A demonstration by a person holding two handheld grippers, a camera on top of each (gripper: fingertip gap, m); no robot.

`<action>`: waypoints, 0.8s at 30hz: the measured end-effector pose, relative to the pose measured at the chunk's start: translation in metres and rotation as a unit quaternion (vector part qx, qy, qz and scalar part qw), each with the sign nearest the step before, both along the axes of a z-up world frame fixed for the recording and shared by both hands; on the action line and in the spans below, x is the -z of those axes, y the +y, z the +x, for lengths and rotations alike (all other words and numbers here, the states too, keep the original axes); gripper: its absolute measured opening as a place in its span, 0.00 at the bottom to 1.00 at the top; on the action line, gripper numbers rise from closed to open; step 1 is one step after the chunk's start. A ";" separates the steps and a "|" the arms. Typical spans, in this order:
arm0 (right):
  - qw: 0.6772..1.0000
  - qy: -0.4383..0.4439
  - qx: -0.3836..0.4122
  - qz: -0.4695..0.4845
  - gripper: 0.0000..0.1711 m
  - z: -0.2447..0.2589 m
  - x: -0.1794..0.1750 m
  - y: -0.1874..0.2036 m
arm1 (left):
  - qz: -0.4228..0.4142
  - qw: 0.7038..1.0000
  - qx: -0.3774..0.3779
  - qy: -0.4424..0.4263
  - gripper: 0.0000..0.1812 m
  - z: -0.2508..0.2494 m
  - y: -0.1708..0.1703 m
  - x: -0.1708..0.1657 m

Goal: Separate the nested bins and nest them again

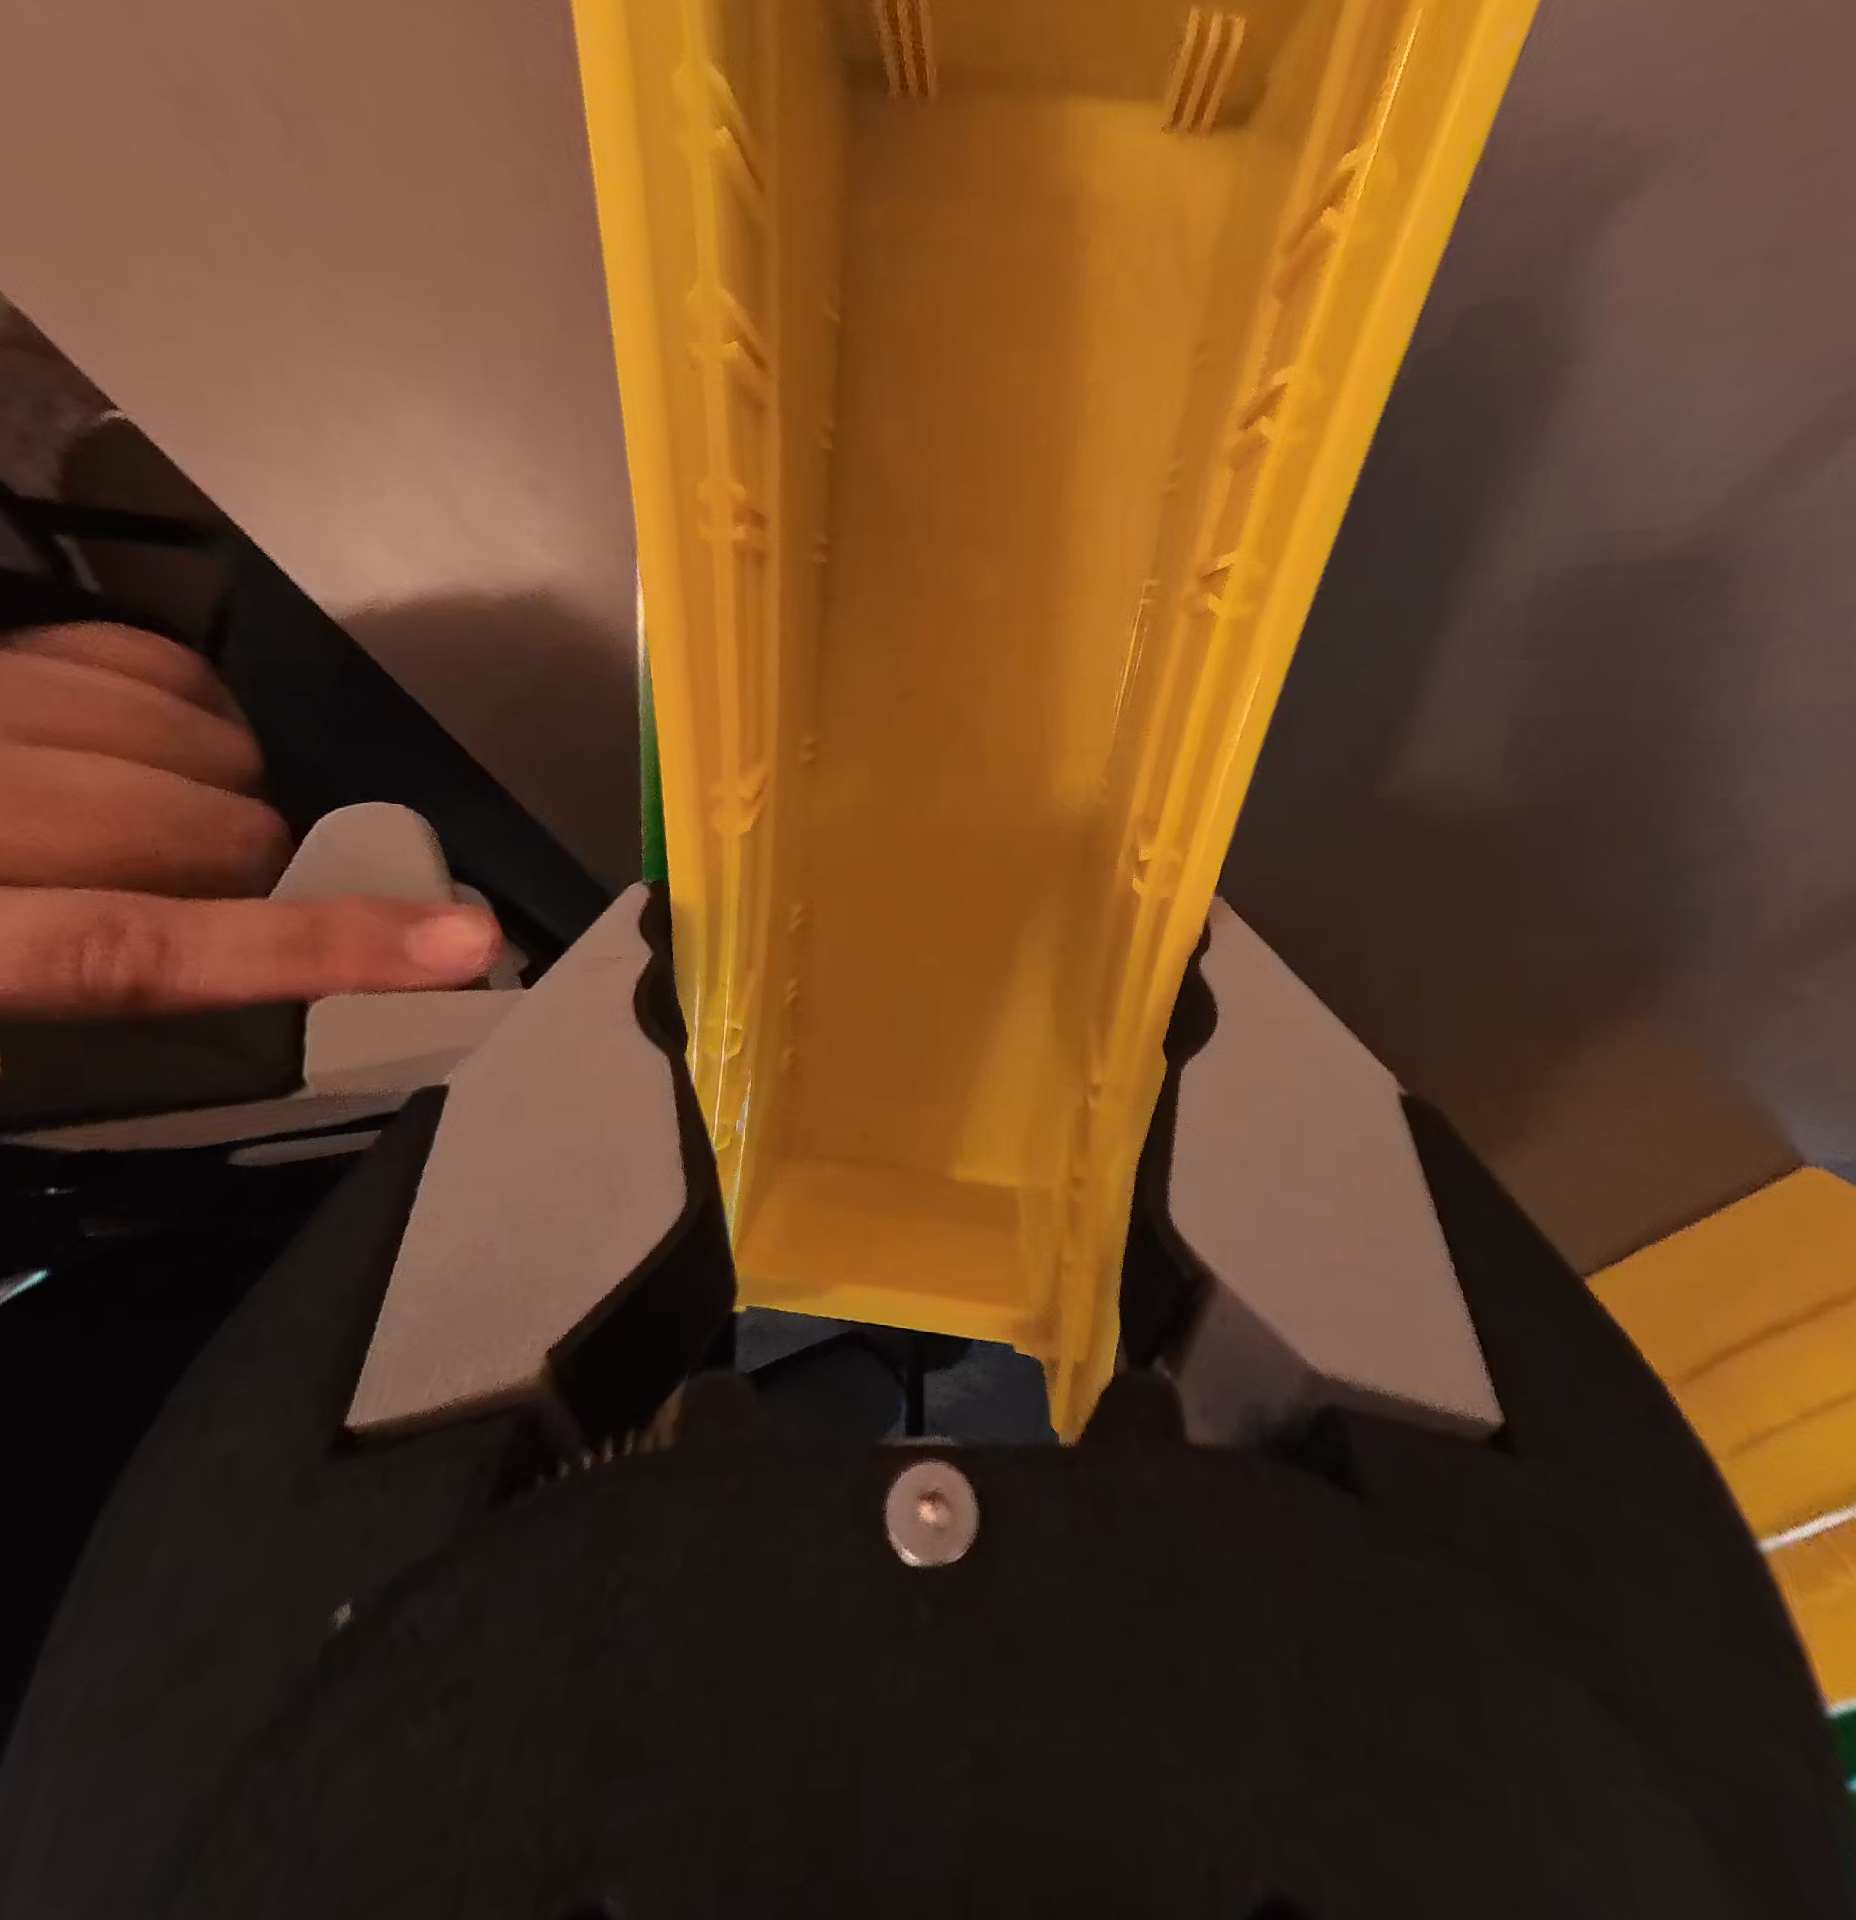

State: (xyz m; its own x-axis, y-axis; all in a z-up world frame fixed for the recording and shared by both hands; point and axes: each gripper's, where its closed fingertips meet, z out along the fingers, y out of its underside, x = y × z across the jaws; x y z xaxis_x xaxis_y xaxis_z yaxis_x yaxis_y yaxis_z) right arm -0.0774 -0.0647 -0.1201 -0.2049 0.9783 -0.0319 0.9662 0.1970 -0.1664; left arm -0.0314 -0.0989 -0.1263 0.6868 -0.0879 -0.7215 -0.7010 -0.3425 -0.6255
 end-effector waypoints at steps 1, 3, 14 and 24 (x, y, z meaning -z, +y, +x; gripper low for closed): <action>1.000 0.001 -0.002 0.011 0.55 -0.002 0.000 0.000 | -0.001 1.000 -0.011 0.022 0.16 -0.003 0.001 0.002; 0.999 -0.008 -0.005 0.031 0.55 -0.002 0.001 0.000 | -0.004 0.998 -0.027 0.058 0.16 -0.005 0.002 0.004; 1.000 0.015 -0.013 0.005 0.54 -0.011 -0.024 0.001 | 0.047 0.998 -0.037 0.030 0.16 -0.013 -0.001 -0.021; 0.998 0.023 -0.029 0.047 0.56 -0.018 -0.012 0.002 | -0.008 1.000 -0.019 -0.003 0.22 -0.004 -0.007 -0.004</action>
